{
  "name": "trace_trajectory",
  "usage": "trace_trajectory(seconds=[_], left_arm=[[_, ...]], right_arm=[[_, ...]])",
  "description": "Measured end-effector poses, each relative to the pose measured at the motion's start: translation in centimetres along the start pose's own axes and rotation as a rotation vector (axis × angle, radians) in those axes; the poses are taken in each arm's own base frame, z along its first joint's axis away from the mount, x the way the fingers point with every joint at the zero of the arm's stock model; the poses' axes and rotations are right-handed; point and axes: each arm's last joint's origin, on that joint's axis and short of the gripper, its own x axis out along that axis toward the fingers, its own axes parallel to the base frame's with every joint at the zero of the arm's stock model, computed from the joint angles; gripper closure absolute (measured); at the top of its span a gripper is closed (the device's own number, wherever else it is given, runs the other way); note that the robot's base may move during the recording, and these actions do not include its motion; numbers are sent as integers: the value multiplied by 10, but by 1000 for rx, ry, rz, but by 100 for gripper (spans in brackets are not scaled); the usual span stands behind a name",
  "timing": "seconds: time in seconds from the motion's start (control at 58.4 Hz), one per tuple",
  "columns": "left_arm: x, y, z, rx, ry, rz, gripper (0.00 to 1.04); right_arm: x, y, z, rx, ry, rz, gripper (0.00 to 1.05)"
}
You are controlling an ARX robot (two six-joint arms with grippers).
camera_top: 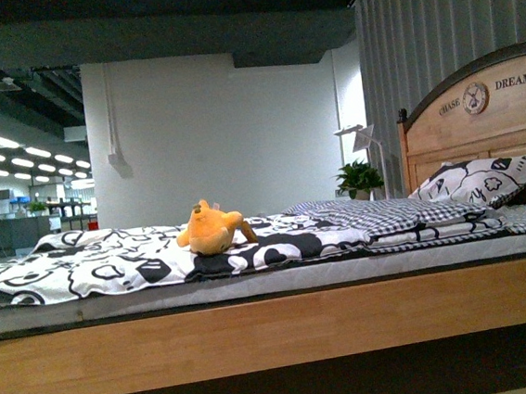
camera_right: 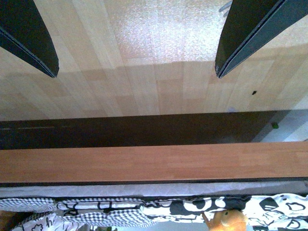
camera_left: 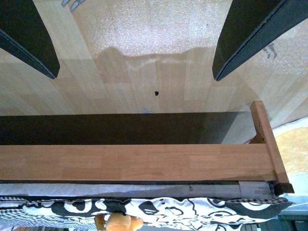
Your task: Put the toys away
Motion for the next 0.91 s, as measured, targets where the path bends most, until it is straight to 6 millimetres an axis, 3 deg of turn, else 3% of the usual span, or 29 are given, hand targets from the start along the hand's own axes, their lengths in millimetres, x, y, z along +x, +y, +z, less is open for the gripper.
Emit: trace_trajectory(seconds=[0.907], left_arm=[[0,0,0,0,0,0,6]], right_arm=[[0,0,0,0,0,0,7]])
